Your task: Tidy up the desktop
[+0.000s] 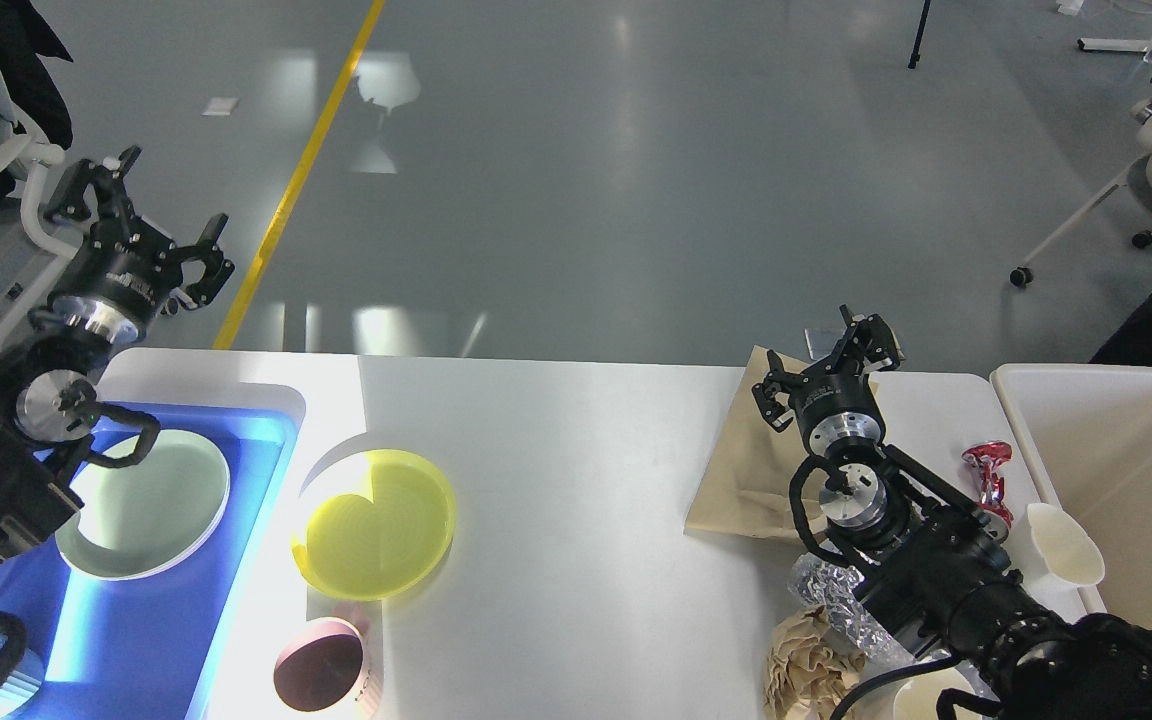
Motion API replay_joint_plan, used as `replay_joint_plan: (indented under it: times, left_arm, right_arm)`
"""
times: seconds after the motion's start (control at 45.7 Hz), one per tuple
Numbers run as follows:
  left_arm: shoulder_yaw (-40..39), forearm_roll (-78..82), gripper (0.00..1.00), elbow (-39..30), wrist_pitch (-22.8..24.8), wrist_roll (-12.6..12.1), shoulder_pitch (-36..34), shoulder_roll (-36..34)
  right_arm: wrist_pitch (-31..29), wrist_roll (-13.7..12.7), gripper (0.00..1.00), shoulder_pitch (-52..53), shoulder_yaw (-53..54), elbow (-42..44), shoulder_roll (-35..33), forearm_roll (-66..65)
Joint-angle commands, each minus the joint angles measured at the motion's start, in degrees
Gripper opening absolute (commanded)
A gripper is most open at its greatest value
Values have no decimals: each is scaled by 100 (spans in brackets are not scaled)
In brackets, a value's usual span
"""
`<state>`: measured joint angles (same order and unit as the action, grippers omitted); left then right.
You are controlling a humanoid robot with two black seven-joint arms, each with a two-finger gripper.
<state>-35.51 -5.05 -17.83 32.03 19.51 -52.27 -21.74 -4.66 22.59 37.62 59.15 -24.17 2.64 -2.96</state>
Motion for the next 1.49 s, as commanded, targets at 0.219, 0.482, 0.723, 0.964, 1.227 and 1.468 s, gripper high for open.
replay_joint_plan:
  times: [0.219,0.482,0.723,0.964,1.227,1.468]
  left_arm:
    - [5034,4,100,8,40,-9,-2550,389]
    - [7864,13,100,25,101,0,-3843,1374]
    - [9842,109,100,-18,110,0,-4204,1744]
    - [10486,127,100,-1799,110,0,-4713,1946]
    - [10337,127,100,-3508,101,0,-5372,1480]
    - [10460,127,100,-3631,101,0,-5777,1357]
  right_arm:
    - [0,0,100,0,0,0,0,-3]
    - [0,0,100,0,9,0,0,6]
    - [0,0,100,0,9,0,9,6]
    - [-8,0,100,0,0,-8,0,6]
    - [0,0,100,0,0,0,9,6]
    - [0,0,100,0,0,0,0,6]
